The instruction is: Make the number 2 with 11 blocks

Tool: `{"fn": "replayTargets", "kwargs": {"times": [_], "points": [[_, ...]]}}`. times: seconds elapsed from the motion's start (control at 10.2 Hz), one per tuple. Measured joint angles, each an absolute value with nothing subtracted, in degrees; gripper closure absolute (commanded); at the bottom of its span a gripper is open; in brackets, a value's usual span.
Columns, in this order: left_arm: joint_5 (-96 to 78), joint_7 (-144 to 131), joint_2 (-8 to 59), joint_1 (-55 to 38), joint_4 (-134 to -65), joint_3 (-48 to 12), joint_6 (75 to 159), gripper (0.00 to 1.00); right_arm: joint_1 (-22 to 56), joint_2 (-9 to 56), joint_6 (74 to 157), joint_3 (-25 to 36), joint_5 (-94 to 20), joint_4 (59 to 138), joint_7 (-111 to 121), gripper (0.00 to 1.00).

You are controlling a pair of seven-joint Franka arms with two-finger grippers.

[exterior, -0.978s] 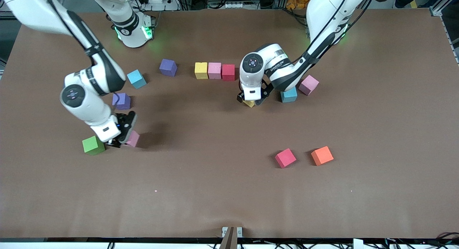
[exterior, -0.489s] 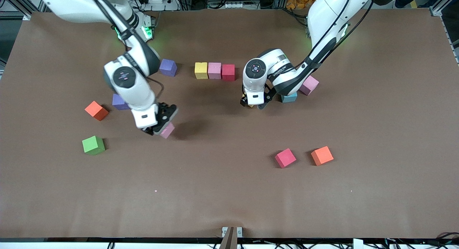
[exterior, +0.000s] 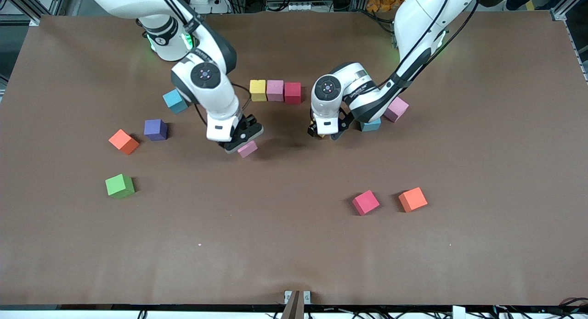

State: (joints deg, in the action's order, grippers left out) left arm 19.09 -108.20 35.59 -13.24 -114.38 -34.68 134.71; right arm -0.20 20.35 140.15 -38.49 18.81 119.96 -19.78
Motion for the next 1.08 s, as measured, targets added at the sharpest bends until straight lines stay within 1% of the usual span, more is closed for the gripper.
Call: {"fn": "replayTargets", "kwargs": {"times": [0.1, 0.2, 0.29, 0.39, 0.78, 1.08], "points": [[19.1, -108.2, 35.6, -13.2, -114.4, -34.7, 134.7, 0.00, 0.6, 20.3, 140.5, -39.8, 18.7, 120.8, -25.6, 0.68], [19.1, -108.2, 35.6, -13.2, -114.4, -34.7, 134.7, 0.06, 1.2, 20.2, 142.4, -40.7, 18.7, 122.2, -29.8, 0.68], [19.1, -108.2, 35.6, -13.2, -114.3, -34.7, 134.7, 0.68, 1.6, 19.9, 145.9, -41.3, 18.7, 124.5, -33.7, 0.69], [19.1, -108.2, 35.6, -13.0, -114.4, -34.6, 134.7, 0.97, 2.3, 19.2, 148.5, -41.5, 18.7, 126.6, -37.3, 0.69], [19.1, -108.2, 35.2, -10.3, -113.7, -34.8, 134.6, 0.98, 8.1, 17.8, 149.1, -41.4, 18.5, 128.2, -51.6, 0.69], [19.1, -104.3, 32.6, -7.0, -111.1, -35.2, 131.1, 0.98, 10.2, 18.7, 149.4, -41.0, 18.4, 128.1, -59.4, 0.69]]}}
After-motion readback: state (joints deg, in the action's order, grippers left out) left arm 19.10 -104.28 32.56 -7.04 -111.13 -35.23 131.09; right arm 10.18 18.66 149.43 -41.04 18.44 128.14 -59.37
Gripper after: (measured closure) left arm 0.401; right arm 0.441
